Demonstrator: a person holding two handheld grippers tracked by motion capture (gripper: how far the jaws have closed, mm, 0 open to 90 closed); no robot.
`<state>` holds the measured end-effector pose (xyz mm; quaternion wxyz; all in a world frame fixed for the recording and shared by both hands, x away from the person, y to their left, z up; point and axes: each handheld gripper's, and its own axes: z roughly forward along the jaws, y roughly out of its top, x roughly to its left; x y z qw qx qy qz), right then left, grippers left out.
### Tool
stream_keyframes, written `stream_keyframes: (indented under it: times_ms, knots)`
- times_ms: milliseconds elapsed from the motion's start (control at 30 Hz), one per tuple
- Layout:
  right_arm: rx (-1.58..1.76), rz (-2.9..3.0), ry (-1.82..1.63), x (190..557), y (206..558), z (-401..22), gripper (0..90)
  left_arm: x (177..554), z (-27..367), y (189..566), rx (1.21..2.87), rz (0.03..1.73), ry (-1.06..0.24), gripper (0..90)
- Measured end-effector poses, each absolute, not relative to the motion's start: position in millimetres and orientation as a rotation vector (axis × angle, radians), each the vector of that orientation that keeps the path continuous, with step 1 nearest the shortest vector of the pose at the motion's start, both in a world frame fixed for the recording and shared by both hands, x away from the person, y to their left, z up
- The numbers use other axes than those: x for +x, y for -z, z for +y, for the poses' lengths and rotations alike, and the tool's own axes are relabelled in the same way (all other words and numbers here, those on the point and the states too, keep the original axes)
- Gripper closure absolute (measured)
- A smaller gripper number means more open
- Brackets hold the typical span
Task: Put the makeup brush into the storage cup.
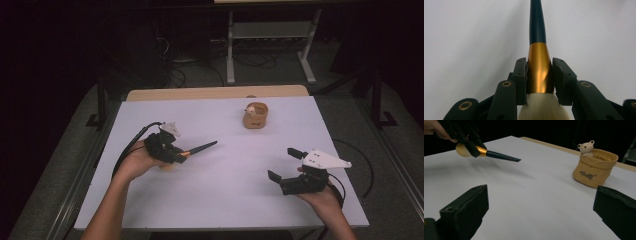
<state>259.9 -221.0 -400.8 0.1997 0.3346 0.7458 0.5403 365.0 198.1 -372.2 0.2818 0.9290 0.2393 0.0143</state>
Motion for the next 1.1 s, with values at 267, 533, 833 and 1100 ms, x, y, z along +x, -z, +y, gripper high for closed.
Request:
stream_keyframes:
  times_ms: [267,533,833,1100]
  knots:
    - [0.896,2.113,-1.523,273.5,397.3,-209.2,0.0,359.5,193.9,370.7,2.477,0.602,-0.016,66.1]
    - [0.825,2.161,-1.543,284.4,389.9,-204.5,0.0,356.1,188.4,373.4,2.468,0.568,0.007,66.1]
    - [0.778,2.235,-1.559,299.4,387.2,-193.7,0.0,352.4,182.8,372.5,2.469,0.529,0.032,66.2]
    - [0.701,2.339,-1.584,304.3,387.7,-185.0,0.0,349.8,178.1,374.3,2.479,0.495,0.072,66.2]
